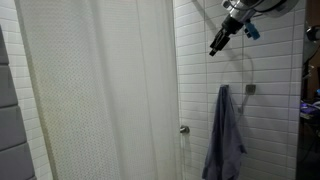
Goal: Open the shower curtain
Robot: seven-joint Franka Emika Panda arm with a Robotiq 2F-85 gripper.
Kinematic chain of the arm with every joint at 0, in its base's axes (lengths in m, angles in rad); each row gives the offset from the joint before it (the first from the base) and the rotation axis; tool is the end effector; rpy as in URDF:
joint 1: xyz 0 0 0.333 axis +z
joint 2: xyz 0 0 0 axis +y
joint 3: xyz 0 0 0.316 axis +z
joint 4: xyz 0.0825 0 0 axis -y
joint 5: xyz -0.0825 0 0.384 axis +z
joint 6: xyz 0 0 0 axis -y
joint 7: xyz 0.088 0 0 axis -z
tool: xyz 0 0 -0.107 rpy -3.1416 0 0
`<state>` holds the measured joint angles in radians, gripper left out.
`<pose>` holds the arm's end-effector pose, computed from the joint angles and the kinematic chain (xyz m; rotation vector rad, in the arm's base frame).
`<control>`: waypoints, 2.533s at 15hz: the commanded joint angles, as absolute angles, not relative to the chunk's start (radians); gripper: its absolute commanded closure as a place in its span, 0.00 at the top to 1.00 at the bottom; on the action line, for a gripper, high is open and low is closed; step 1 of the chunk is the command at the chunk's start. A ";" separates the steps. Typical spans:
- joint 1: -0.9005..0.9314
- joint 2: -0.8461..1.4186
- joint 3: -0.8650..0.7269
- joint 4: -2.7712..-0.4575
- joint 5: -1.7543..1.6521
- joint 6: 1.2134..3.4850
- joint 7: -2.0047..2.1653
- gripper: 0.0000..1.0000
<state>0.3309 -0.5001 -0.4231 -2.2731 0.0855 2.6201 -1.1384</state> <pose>0.4604 -0.0816 0.6250 2.3801 1.2265 1.1509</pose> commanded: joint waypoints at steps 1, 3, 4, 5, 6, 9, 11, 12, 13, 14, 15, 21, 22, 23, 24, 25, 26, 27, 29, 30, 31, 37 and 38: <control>0.334 -0.382 -0.443 -2.159 0.194 2.588 -1.247 1.00; 0.277 -0.417 -0.392 -2.209 0.209 2.599 -1.242 1.00; 0.270 -0.398 -0.389 -2.193 0.223 2.585 -1.255 1.00; 0.266 -0.385 -0.387 -2.181 0.227 2.579 -1.258 1.00; 0.266 -0.379 -0.387 -2.176 0.228 2.578 -1.260 1.00; 0.265 -0.376 -0.386 -2.171 0.228 2.576 -1.260 1.00; 0.278 -0.345 -0.404 -2.127 0.273 2.556 -1.308 1.00; 0.292 -0.330 -0.415 -2.104 0.309 2.543 -1.351 1.00; 0.305 -0.317 -0.426 -2.080 0.349 2.517 -1.402 1.00; 0.309 -0.297 -0.429 -2.050 0.388 2.492 -1.450 1.00; 0.302 -0.298 -0.428 -2.039 0.424 2.456 -1.498 1.00; 0.224 -0.131 -0.397 -1.819 0.645 2.238 -1.718 1.00; 0.198 -0.094 -0.382 -1.772 0.672 2.203 -1.737 1.00; 0.168 -0.059 -0.364 -1.726 0.694 2.171 -1.751 1.00; 0.137 -0.024 -0.342 -1.675 0.709 2.141 -1.758 1.00; 0.106 0.010 -0.320 -1.626 0.726 2.113 -1.769 1.00; 0.076 0.045 -0.299 -1.573 0.739 2.082 -1.777 1.00; 0.048 0.079 -0.275 -1.519 0.746 2.057 -1.777 1.00; -0.003 0.152 -0.229 -1.403 0.751 2.009 -1.767 1.00; -0.027 0.187 -0.207 -1.349 0.749 1.990 -1.762 1.00; -0.048 0.222 -0.184 -1.295 0.741 1.972 -1.754 1.00; -0.148 0.418 -0.070 -0.989 0.702 1.873 -1.719 1.00; -0.159 0.444 -0.055 -0.946 0.693 1.857 -1.712 1.00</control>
<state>-0.1109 0.3355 -0.1057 -1.1357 0.7250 1.9275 -1.7514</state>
